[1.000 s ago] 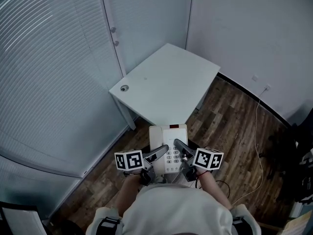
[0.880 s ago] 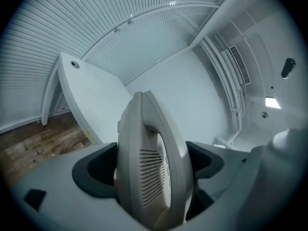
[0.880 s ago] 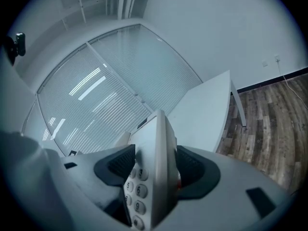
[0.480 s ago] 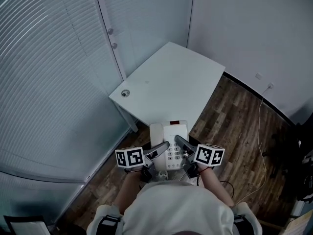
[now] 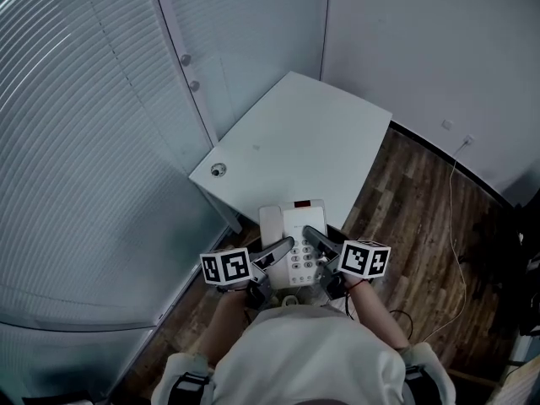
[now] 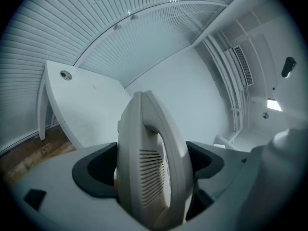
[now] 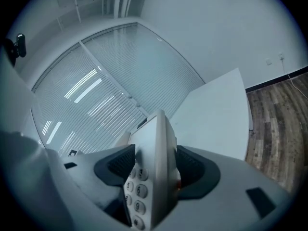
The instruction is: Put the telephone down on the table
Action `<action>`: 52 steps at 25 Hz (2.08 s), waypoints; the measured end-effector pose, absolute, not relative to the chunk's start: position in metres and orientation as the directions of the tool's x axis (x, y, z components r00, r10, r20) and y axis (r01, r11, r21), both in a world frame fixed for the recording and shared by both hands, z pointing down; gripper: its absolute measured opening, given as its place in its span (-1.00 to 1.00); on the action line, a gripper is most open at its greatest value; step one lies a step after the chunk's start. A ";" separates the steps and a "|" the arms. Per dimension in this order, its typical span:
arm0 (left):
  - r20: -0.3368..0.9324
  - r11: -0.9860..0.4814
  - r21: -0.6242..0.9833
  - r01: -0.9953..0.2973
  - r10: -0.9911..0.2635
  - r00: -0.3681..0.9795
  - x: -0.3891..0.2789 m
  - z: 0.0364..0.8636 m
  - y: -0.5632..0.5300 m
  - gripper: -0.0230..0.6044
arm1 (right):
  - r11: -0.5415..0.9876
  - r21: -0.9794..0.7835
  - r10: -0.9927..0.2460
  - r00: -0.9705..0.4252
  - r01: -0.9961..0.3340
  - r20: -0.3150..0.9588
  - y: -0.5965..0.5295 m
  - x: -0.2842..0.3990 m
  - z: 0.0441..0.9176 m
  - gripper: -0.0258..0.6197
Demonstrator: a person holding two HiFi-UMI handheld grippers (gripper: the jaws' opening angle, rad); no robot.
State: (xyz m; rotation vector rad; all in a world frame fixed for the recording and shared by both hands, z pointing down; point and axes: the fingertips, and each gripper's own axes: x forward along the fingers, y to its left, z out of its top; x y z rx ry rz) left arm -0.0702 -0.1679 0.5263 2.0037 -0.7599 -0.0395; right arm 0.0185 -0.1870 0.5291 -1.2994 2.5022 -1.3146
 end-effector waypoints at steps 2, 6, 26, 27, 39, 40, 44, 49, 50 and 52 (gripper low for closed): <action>0.267 -0.356 0.794 -0.492 -0.523 0.810 -0.072 0.528 -0.174 0.41 | 0.296 -0.688 -0.686 -0.649 -0.663 0.330 -0.193 0.017 0.531 -0.05; 0.265 -0.349 0.802 -0.484 -0.519 0.813 -0.068 0.529 -0.180 0.41 | 0.295 -0.680 -0.685 -0.645 -0.672 0.340 -0.200 0.019 0.530 -0.05; 0.296 -0.266 0.816 -0.513 -0.570 0.767 -0.073 0.569 -0.265 0.41 | 0.332 -0.656 -0.617 -0.682 -0.678 0.393 -0.292 0.012 0.566 -0.05; 0.295 -0.268 0.815 -0.514 -0.572 0.766 -0.070 0.571 -0.271 0.41 | 0.338 -0.650 -0.618 -0.681 -0.681 0.392 -0.298 0.015 0.568 -0.05; 0.317 -0.245 0.814 -0.527 -0.573 0.756 -0.050 0.606 -0.328 0.41 | 0.343 -0.644 -0.612 -0.683 -0.684 0.399 -0.354 0.032 0.599 -0.05; 0.324 -0.241 0.812 -0.531 -0.570 0.755 -0.049 0.611 -0.332 0.41 | 0.337 -0.646 -0.610 -0.682 -0.684 0.404 -0.357 0.033 0.604 -0.05; 0.359 -0.219 0.804 -0.552 -0.561 0.746 -0.042 0.630 -0.342 0.41 | 0.314 -0.658 -0.600 -0.680 -0.685 0.421 -0.366 0.039 0.623 -0.05; 0.398 -0.187 0.795 -0.577 -0.558 0.729 -0.040 0.647 -0.359 0.41 | 0.313 -0.650 -0.598 -0.676 -0.692 0.431 -0.384 0.041 0.640 -0.05; 0.406 -0.184 0.790 -0.584 -0.557 0.725 -0.041 0.650 -0.362 0.41 | 0.312 -0.652 -0.598 -0.676 -0.692 0.431 -0.387 0.040 0.643 -0.05; 0.421 -0.179 0.783 -0.595 -0.552 0.720 -0.040 0.657 -0.367 0.41 | 0.304 -0.658 -0.596 -0.676 -0.689 0.432 -0.390 0.040 0.650 -0.05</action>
